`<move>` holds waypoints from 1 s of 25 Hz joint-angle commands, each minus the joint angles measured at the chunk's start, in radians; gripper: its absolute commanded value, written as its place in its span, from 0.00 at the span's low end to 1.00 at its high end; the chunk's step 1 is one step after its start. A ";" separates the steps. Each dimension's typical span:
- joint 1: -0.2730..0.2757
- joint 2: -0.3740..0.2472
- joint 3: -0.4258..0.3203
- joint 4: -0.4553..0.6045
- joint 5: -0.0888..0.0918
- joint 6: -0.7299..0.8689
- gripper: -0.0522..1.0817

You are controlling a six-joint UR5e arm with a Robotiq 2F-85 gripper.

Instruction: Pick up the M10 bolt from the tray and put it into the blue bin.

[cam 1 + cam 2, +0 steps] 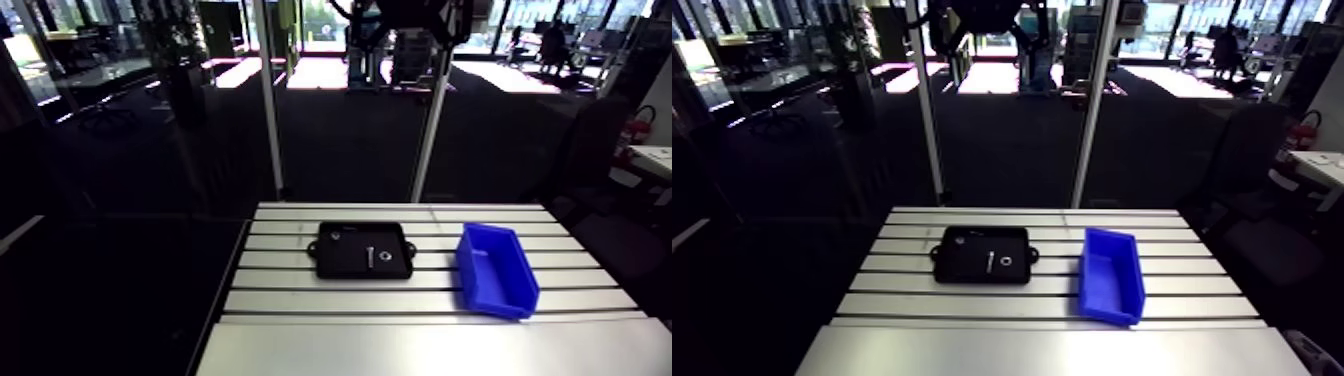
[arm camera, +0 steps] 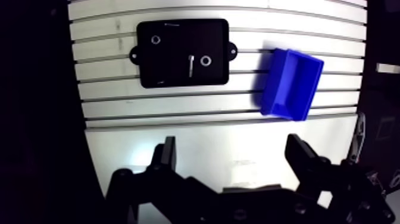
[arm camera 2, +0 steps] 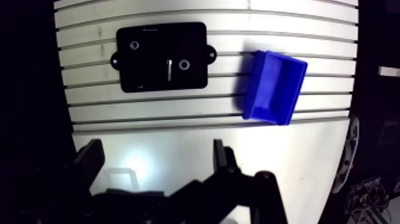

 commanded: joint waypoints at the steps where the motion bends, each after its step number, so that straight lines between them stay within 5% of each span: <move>1: 0.081 0.060 -0.063 -0.009 0.018 0.095 0.05; 19: 0.072 0.066 -0.055 -0.012 0.017 0.097 0.05; 25: 0.048 0.071 0.020 -0.101 0.017 0.095 0.05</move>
